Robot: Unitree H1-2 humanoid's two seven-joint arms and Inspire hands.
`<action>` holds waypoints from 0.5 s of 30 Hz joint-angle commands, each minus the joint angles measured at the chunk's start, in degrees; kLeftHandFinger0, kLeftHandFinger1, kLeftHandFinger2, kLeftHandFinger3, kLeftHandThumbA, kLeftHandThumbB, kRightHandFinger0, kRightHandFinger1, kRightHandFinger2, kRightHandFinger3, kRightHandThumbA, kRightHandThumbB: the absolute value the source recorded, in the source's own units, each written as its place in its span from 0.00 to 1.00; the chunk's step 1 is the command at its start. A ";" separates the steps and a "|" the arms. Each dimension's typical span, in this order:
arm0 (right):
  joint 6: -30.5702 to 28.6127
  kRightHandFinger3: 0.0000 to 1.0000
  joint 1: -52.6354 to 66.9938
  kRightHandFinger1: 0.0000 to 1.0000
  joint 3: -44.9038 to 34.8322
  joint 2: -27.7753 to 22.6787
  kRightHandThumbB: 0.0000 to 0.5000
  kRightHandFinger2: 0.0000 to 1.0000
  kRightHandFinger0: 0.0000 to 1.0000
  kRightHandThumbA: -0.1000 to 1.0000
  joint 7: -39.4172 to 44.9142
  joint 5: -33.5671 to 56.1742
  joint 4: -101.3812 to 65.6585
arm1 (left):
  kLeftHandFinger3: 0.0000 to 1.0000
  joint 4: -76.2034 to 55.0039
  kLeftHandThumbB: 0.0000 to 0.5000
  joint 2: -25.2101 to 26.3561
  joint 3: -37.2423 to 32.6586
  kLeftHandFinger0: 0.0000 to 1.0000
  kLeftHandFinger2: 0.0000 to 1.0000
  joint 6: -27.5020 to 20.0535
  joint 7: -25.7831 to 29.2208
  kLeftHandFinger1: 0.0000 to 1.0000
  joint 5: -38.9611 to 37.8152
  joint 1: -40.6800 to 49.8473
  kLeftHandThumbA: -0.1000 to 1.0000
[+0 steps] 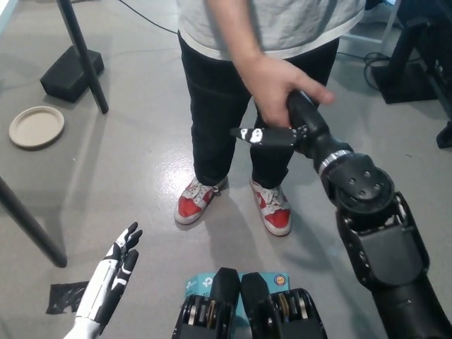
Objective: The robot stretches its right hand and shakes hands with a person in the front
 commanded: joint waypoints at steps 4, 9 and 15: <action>2.30 1.00 -4.75 1.00 -0.73 2.77 0.86 1.00 1.00 0.62 -5.17 -3.08 1.24 | 1.00 -1.41 0.37 0.22 0.49 1.00 1.00 -1.79 0.29 1.00 -0.01 -1.39 1.00; 0.37 1.00 -5.47 1.00 -0.89 3.87 0.77 1.00 1.00 0.28 -10.48 -6.76 2.22 | 1.00 -1.62 0.33 0.46 0.40 1.00 1.00 -1.75 0.11 1.00 0.26 -1.62 1.00; -1.31 1.00 -4.30 1.00 -0.33 3.61 0.63 1.00 1.00 0.20 -12.47 -9.17 0.21 | 1.00 -1.39 0.34 0.48 0.46 1.00 1.00 -1.67 -0.07 1.00 -0.07 -1.77 1.00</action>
